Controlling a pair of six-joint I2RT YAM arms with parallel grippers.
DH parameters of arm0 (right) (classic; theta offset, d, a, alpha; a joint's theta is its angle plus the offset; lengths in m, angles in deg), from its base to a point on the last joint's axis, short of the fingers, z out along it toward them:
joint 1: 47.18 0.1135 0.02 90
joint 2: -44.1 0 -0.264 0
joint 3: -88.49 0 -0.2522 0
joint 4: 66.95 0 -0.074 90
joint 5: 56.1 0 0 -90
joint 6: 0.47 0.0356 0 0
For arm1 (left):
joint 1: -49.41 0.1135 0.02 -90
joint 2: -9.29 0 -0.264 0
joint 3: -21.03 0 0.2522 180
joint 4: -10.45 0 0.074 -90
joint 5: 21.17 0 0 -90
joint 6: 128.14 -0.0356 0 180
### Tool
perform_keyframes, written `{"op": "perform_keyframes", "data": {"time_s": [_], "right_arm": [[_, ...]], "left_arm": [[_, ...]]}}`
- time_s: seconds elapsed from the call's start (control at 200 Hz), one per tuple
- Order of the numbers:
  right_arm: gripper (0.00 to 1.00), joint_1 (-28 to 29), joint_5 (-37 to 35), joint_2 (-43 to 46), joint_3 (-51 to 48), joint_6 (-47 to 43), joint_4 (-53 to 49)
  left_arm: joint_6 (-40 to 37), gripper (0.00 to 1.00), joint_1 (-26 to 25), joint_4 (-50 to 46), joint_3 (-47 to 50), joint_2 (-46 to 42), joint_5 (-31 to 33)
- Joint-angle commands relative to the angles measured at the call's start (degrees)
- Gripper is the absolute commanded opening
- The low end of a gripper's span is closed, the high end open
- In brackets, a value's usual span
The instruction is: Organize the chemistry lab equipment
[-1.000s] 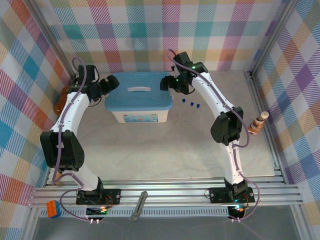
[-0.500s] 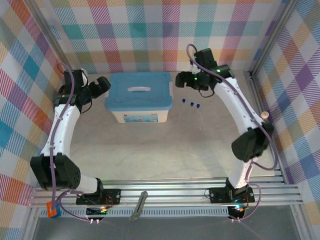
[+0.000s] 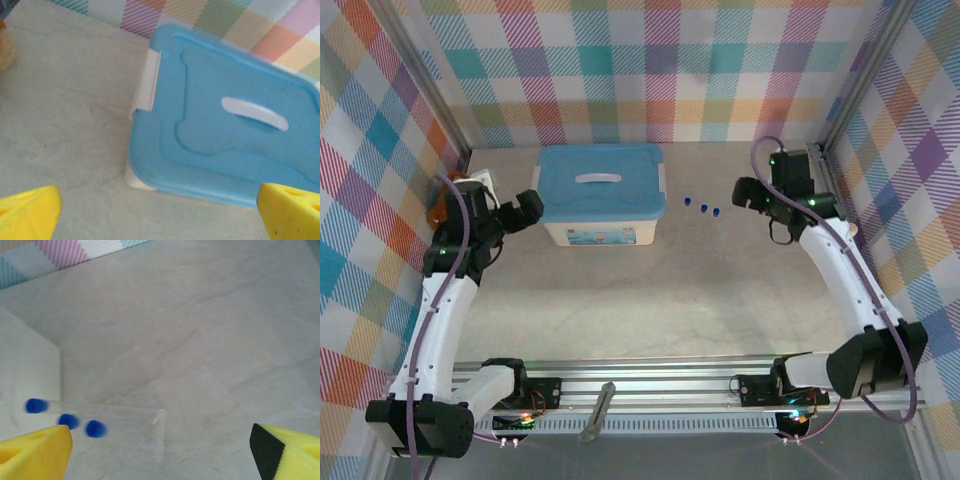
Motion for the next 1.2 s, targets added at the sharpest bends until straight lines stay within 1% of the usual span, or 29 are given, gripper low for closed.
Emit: {"op": "perform_keyframes", "data": {"time_s": [0.0,0.12,0.205,0.265,0.39,0.605,0.63,0.805,0.995,1.125,1.195], "right_arm": [[0.93,-0.72,-3.79,4.53,-5.56,0.12,7.33],[0.93,-0.68,-3.32,6.33,-9.39,-0.64,8.23],[0.93,-0.72,-3.22,7.93,-12.76,-1.67,9.45],[0.93,-0.71,-4.13,9.56,-15.9,-2.55,11.12],[0.93,-0.7,-4.38,12.78,-22.4,-4.79,16.05],[0.93,-0.64,0.5,15.42,-30.5,-6.25,22.95],[0.93,-0.63,0.7,15.81,-31.81,-6.51,24.17],[0.93,-0.45,-0.94,18.01,-38.06,-7.71,29.8],[0.93,-0.03,-2.32,15.63,-39.95,-8.92,32.3],[0.92,0.31,-3.72,15.1,-42.12,-10.34,34.78],[0.92,0.42,-4.08,15.06,-43.0,-10.73,36.14]], "left_arm": [[-3.21,1.0,-1.14,0.21,2.62,-2.3,2.9],[-3.84,1.0,-1.5,1.69,6.72,-4.69,1.75],[-4.0,1.0,-1.68,3.06,9.19,-5.94,-1.75],[-3.85,1.0,-1.93,3.72,10.7,-6.5,-2.94],[-4.62,1.0,-3.17,5.98,14.3,-8.96,-2.77],[-7.27,1.0,-6.15,13.54,24.0,-13.43,0.01],[-7.72,1.0,-6.8,16.15,24.86,-13.81,0.41],[-8.05,1.0,-11.57,21.93,30.44,-13.63,9.51],[-8.65,1.0,-16.69,30.64,36.38,-10.35,20.04],[-12.96,1.0,-17.31,37.22,37.93,-8.05,26.24],[-14.65,1.0,-17.31,40.58,38.18,-6.4,26.76]]}}
